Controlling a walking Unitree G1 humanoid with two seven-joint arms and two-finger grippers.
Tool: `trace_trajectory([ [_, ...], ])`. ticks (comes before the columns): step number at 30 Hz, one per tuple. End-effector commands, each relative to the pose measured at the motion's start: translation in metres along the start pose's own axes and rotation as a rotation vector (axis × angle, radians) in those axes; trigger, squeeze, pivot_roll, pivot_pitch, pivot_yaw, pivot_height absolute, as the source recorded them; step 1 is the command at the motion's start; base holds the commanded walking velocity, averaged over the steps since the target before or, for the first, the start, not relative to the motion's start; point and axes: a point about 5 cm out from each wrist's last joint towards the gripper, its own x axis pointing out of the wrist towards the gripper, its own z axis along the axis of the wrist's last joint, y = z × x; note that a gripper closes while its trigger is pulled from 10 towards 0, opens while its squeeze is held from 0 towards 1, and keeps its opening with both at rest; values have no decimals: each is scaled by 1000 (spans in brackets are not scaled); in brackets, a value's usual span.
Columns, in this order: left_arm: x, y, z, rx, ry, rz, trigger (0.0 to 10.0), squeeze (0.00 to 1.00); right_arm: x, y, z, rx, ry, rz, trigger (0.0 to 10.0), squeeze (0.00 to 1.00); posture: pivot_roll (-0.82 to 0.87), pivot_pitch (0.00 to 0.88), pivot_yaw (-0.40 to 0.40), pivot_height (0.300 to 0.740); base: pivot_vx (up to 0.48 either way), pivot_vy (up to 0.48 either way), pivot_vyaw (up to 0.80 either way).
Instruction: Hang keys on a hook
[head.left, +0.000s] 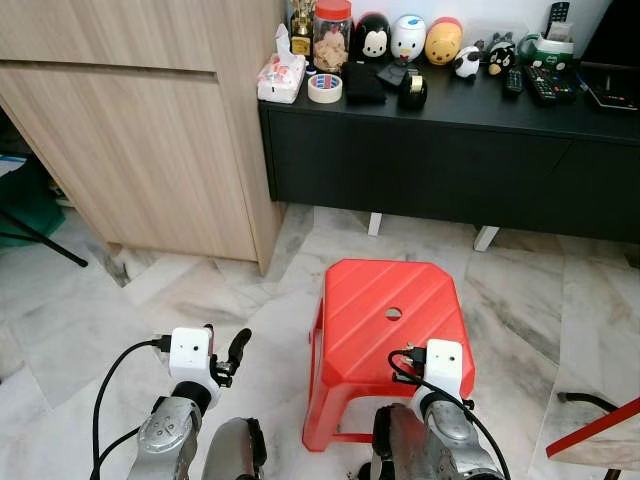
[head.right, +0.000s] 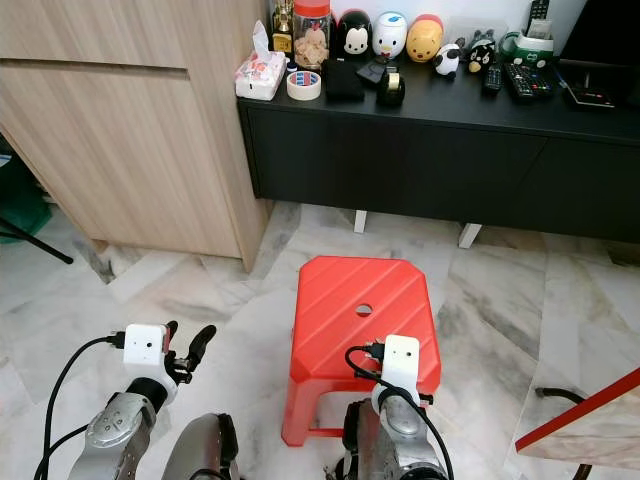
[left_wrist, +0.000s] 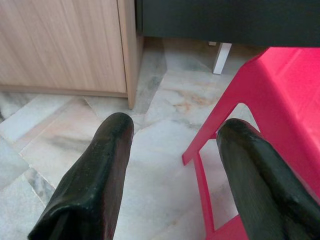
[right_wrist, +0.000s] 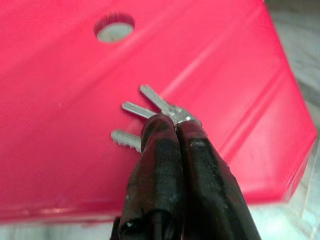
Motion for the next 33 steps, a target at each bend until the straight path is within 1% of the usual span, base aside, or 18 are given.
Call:
trace_trajectory([
  [1,1,1,-3,16,13,0,10000,0,0,3,13,7,-92,19,0,0,69,122,-36,582,0,0,0],
  [4,3,1,-3,15,13,1,10000,0,1,2,19,4,-123,15,0,0,66,110,-38,582,0,0,0],
  [9,9,0,-1,13,11,5,10000,0,-2,0,35,32,-222,25,0,0,60,93,-41,582,0,0,0],
  [13,12,1,-2,11,17,8,10000,0,-3,-1,39,29,-247,43,0,0,52,77,-42,582,0,0,0],
  [14,13,1,-3,11,19,9,10000,0,-3,-1,40,20,-253,47,10000,0,49,70,-41,582,0,0,0],
  [19,17,2,-4,11,26,18,10000,0,-5,-5,43,24,-286,51,10000,0,42,52,-41,582,0,0,0],
  [22,19,3,-4,12,23,22,10000,0,-5,-8,42,15,-263,32,10000,0,42,45,-41,602,0,0,0],
  [23,19,3,-4,12,23,22,10000,0,-5,-8,42,15,-263,32,10000,0,42,45,-41,602,0,0,0],
  [26,20,4,-3,14,17,24,10000,0,-4,-8,45,32,-263,41,10000,0,42,40,-41,622,0,0,0],
  [28,21,5,-2,17,12,24,10000,0,-3,-6,49,28,-265,52,10000,0,40,35,-40,642,0,0,0],
  [33,22,6,-2,20,9,24,10000,0,-3,-5,52,32,-265,63,10000,0,42,32,-39,662,0,0,0],
])
